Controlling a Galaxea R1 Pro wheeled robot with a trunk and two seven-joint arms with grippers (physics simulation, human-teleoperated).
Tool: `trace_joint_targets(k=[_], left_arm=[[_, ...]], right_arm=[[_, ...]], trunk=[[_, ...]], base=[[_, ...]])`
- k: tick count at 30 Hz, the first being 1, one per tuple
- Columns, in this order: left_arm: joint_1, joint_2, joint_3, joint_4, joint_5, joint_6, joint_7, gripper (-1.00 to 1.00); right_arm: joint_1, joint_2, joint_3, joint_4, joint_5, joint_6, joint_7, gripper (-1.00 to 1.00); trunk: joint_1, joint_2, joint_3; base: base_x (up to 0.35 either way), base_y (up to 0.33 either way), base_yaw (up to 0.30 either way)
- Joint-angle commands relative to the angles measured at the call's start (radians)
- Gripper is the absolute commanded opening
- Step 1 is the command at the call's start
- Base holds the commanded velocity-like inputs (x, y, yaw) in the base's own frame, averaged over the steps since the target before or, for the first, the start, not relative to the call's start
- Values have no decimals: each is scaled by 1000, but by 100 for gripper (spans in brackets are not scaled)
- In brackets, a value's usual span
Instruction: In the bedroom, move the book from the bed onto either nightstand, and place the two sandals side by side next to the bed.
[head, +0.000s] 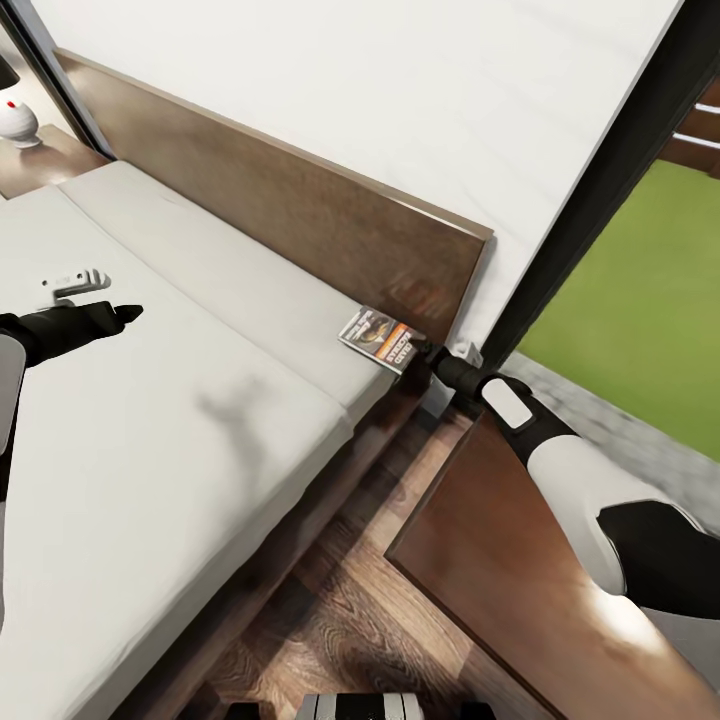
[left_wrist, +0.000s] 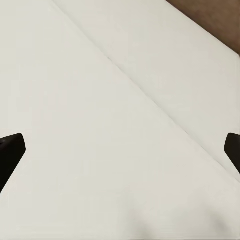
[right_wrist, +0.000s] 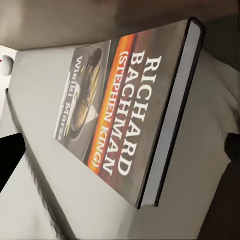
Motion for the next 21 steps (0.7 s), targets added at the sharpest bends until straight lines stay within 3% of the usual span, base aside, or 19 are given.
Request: trace_joint_targets(k=[1, 9, 21], left_arm=[[-1, 0, 0, -1, 10, 3, 9, 100], [-1, 1, 0, -1, 10, 3, 9, 100], [-1, -6, 0, -1, 10, 3, 9, 100]], right_arm=[[-1, -1, 4, 0, -6, 3, 1, 100], [-1, -2, 2, 0, -10, 1, 0, 100], [-1, -5, -2, 0, -13, 4, 0, 100]], trunk=[[4, -8, -4], [35, -64, -29], [35, -64, -28]], base=[[0, 0, 0], [0, 0, 0], [0, 0, 25]])
